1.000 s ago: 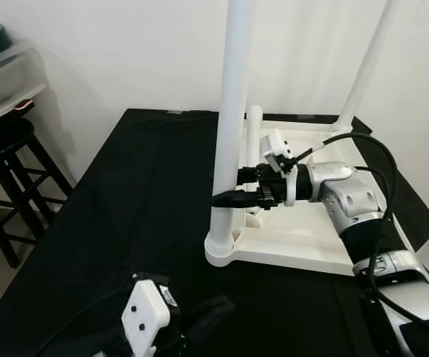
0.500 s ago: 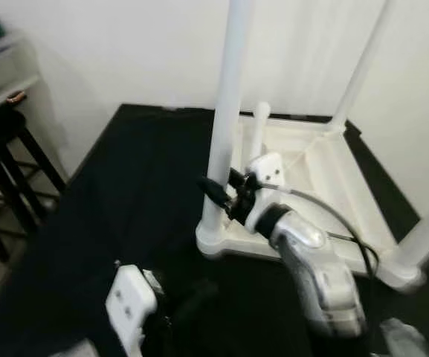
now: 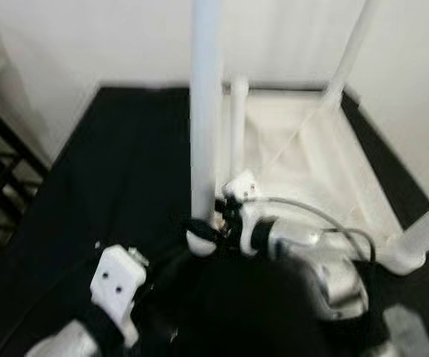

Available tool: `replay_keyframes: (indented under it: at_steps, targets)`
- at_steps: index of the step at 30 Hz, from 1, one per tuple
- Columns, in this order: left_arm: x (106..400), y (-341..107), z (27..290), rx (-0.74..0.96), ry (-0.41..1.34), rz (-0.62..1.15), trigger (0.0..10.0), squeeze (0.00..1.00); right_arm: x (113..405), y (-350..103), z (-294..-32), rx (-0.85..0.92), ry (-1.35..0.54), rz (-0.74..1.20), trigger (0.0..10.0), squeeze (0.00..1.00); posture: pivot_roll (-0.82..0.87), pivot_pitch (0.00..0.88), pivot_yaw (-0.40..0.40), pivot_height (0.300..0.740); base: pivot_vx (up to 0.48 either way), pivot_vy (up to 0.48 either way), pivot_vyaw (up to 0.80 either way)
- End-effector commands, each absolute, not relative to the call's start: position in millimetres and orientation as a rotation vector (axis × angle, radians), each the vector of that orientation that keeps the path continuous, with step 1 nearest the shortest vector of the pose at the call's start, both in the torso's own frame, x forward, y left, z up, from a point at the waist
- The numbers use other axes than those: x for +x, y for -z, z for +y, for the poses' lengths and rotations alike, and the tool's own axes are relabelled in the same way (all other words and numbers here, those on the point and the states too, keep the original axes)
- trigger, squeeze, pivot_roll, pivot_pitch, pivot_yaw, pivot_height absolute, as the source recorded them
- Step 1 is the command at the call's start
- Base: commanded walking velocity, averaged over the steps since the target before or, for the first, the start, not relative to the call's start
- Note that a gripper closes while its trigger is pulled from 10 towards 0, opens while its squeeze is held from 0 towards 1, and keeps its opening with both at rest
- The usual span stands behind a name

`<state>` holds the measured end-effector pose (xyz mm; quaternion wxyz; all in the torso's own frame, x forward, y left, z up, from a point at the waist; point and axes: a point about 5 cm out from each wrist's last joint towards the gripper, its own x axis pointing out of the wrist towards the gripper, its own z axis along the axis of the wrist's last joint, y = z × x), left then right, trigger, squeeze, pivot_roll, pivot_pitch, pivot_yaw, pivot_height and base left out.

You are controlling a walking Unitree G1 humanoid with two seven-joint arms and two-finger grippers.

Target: Building children table

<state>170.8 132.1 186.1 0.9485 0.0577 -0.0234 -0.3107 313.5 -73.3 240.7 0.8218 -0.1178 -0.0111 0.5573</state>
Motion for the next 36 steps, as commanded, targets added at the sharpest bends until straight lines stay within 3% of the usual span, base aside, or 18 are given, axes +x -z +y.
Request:
replay_keyframes:
  at_steps: [1, 6, 11, 12, 20, 25, 30, 32, 33, 34, 36]
  targets:
    - [171.0, -181.8, 131.9, 0.121, 0.633, -0.036, 10.0, 0.0, 312.6, -240.1, -69.8, -0.267, -1.319, -0.072, 10.0, 0.0, 0.05, 0.144, -0.052, 0.74, 0.0, 0.0, 0.0]
    - [176.3, -178.1, 130.5, 0.131, 0.597, -0.051, 10.0, 0.0, 338.4, -253.6, -76.0, -0.236, -1.439, -0.04, 10.0, 0.0, 0.06, 0.117, -0.059, 0.74, 0.0, 0.0, 0.0]
    - [177.2, -176.1, 130.3, 0.122, 0.591, -0.052, 10.0, 0.0, 343.6, -258.9, -78.5, -0.191, -1.493, -0.029, 10.0, 0.0, 0.06, 0.112, -0.056, 0.74, 0.0, 0.0, 0.0]
    - [177.4, -175.5, 130.1, 0.12, 0.591, -0.052, 10.0, 0.0, 345.2, -259.5, -79.3, -0.182, -1.508, -0.022, 0.0, 0.0, 0.06, 0.111, -0.054, 0.74, 0.0, 0.0, 0.0]
    - [178.5, -173.8, 129.9, 0.112, 0.593, -0.053, 10.0, 0.0, 353.3, -260.0, -86.4, -0.173, -1.55, -0.026, 0.0, 0.0, 0.06, 0.112, -0.051, 0.74, 0.0, 0.0, 0.0]
    - [179.0, -173.3, 128.4, 0.107, 0.59, -0.061, 10.0, 0.0, 356.2, -253.0, -99.4, -0.211, -1.441, -0.034, 0.0, 0.0, 0.05, 0.118, -0.051, 0.74, 0.0, 0.0, 0.0]
    - [179.9, -174.8, 127.6, 0.1, 0.592, -0.067, 10.0, 0.0, 339.0, -234.7, -110.5, -0.128, -1.112, -0.004, 0.0, 0.0, 0.04, 0.147, -0.077, 0.74, 0.0, 0.0, 0.0]
    - [180.0, -175.1, 127.5, 0.099, 0.592, -0.07, 10.0, 0.0, 327.0, -201.3, -93.5, -0.011, -0.731, 0.039, 0.0, 0.0, 0.03, 0.154, -0.073, 0.74, 0.0, 0.0, 0.0]
    - [180.0, -175.1, 127.5, 0.099, 0.592, -0.07, 10.0, 0.0, 327.0, -201.3, -93.5, -0.011, -0.731, 0.039, 0.0, 0.0, 0.03, 0.154, -0.073, 0.74, 0.0, 0.0, 0.0]
    - [180.3, -175.6, 127.5, 0.099, 0.592, -0.071, 10.0, 0.0, 315.4, -186.6, -90.8, 0.028, -0.549, 0.067, 0.0, 0.0, 0.03, 0.159, -0.069, 0.74, 0.0, 0.0, 0.0]
    - [182.4, -175.4, 126.9, 0.098, 0.594, -0.072, 10.0, 0.0, 284.1, -158.7, -64.5, 0.085, -0.558, 0.137, 0.0, 0.0, 0.03, 0.148, -0.051, 0.74, 0.0, 0.0, 0.0]
